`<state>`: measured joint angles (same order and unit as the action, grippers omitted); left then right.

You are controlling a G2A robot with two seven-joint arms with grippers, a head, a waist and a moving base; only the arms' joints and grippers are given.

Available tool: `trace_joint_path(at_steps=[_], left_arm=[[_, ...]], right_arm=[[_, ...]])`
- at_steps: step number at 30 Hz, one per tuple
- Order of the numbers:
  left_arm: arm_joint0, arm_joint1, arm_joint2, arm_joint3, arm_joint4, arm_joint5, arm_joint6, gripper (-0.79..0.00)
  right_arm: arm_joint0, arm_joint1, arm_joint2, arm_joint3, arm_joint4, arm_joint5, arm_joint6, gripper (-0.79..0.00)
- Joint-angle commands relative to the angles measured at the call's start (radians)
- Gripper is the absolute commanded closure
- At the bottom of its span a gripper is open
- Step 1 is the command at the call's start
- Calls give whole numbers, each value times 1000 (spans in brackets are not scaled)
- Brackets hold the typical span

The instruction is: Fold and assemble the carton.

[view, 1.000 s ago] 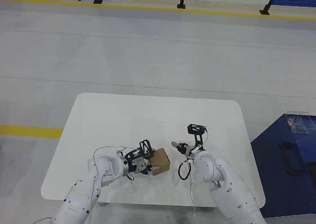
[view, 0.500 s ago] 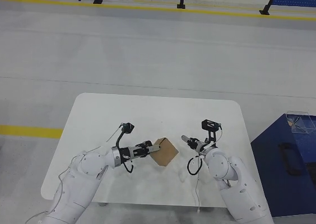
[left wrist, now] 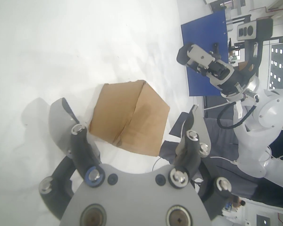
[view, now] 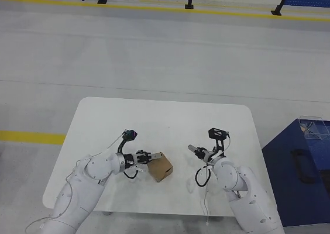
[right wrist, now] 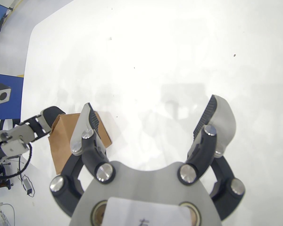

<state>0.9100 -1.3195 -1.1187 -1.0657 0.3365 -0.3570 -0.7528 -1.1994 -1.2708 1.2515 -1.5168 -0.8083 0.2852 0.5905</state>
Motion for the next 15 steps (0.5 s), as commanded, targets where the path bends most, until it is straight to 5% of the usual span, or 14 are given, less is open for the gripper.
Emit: trace_joint_path(at_steps=[1,3,4,5,6,10,15], left_arm=[[58,16,-41,-124,105,-23,141,-785],[147,29,-53,-279,263,-90,286,-785],[192,35,-56,-345,338,-120,350,-628],[235,40,-56,-406,403,-164,415,-256],[260,43,-56,-434,455,-184,450,0],[358,49,-14,-519,799,-165,691,0],[351,37,64,-462,948,-78,765,0]], right_arm=[[-6,1,4,-5,-1,-3,1,-785],[-10,1,7,-6,-1,-7,1,-785],[-12,1,7,-6,-1,-8,-1,-785],[-13,1,7,-6,-2,-8,-1,-785],[-13,1,7,-6,-2,-8,-1,-785],[-13,1,7,-6,-2,-8,-1,-785],[-13,1,7,-6,-2,-8,-1,-785]])
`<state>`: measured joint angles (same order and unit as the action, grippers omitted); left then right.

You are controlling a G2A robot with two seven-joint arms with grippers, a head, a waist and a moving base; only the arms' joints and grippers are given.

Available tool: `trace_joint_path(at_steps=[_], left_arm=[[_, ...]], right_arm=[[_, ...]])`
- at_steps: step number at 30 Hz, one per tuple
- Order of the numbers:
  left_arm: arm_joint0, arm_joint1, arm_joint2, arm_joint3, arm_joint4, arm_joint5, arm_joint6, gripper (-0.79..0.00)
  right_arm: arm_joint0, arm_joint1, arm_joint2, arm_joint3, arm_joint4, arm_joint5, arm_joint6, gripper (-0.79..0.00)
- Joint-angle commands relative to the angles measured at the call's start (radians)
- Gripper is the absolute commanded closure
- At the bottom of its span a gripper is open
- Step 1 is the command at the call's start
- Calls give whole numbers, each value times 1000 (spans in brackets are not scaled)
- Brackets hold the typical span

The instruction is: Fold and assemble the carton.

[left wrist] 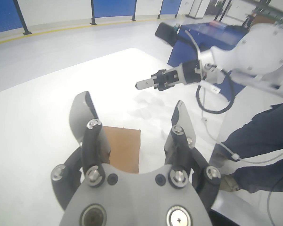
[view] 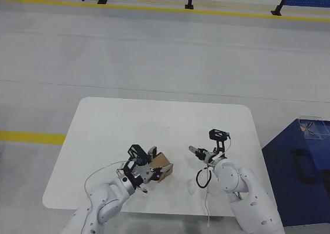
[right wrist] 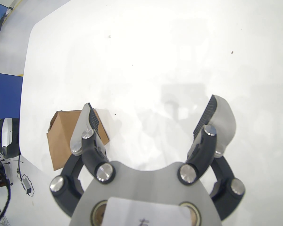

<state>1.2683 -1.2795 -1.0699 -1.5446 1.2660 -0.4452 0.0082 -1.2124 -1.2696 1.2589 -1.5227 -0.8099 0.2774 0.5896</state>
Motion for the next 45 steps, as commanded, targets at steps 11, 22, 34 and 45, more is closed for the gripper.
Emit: trace_joint_path(at_steps=[11,22,34,45], left_arm=[[-72,-22,75,115,-3,32,-32,0],[-125,-37,92,169,-48,70,-97,0],[-126,-41,101,188,-47,66,-90,0],[-109,-41,95,184,-32,82,-41,0]], right_arm=[[0,0,0,0,0,0,0,-785],[0,0,0,0,0,0,0,-785],[0,0,0,0,0,0,0,-785],[0,0,0,0,0,0,0,-785]])
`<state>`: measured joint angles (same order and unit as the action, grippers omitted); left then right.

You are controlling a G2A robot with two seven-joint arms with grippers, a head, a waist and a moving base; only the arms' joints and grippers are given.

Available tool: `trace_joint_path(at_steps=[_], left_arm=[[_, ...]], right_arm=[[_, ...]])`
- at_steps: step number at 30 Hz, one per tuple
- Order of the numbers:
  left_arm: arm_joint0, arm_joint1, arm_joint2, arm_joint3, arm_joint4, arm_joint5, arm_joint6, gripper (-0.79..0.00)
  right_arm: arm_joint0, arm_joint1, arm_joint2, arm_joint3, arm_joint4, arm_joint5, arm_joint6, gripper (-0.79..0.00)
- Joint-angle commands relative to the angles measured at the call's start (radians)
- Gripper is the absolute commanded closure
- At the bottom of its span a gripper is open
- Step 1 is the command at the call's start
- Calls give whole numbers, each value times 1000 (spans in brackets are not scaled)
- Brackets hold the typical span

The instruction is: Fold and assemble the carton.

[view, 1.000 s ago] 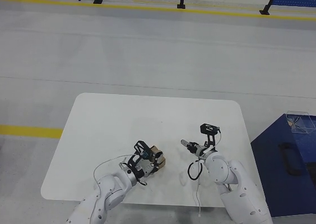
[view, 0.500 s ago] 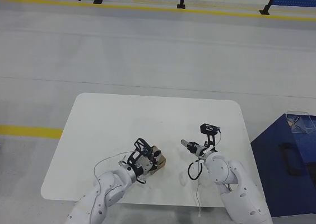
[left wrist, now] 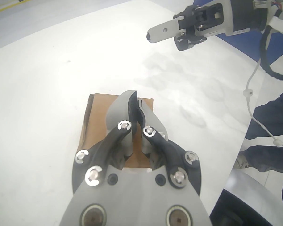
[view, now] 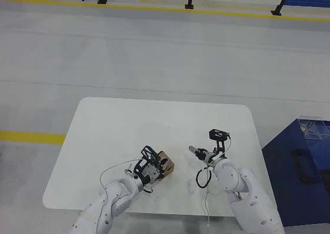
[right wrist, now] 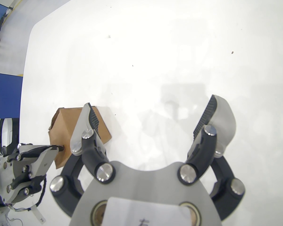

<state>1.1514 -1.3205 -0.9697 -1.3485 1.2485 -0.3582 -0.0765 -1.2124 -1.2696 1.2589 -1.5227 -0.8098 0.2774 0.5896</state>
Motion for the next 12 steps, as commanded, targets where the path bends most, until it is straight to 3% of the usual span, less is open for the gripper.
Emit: trace_joint_path(at_steps=[1,7,8,9,12], left_arm=[[20,2,-17,-26,-22,-5,86,0],[126,18,-82,-99,-10,5,339,-15],[126,18,-82,-99,-10,5,339,-785],[123,18,-81,-98,-7,6,330,-2],[127,18,-83,-99,-11,5,343,-55]], right_arm=[[0,0,0,0,0,0,0,-785],[0,0,0,0,0,0,0,-785],[0,0,0,0,0,0,0,-785],[0,0,0,0,0,0,0,-785],[0,0,0,0,0,0,0,-785]])
